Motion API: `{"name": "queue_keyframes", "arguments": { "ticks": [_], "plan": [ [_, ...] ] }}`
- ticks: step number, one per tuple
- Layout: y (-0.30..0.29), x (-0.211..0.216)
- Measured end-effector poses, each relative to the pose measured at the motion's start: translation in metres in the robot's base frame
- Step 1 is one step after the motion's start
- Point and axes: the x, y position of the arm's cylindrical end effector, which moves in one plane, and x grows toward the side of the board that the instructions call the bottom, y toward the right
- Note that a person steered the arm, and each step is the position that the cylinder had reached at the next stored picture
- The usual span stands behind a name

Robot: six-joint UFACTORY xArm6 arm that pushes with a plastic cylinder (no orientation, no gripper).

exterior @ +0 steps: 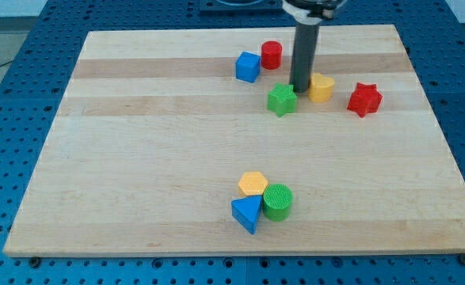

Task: Move the yellow heart into the red star

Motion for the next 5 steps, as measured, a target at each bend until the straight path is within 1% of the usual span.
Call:
{"name": "queue_keyframes", "arguments": {
  "ticks": [3, 4, 5],
  "plan": [
    [0.058, 0.0],
    [0.051, -0.003],
    [-0.01, -0.022]
  ]
}}
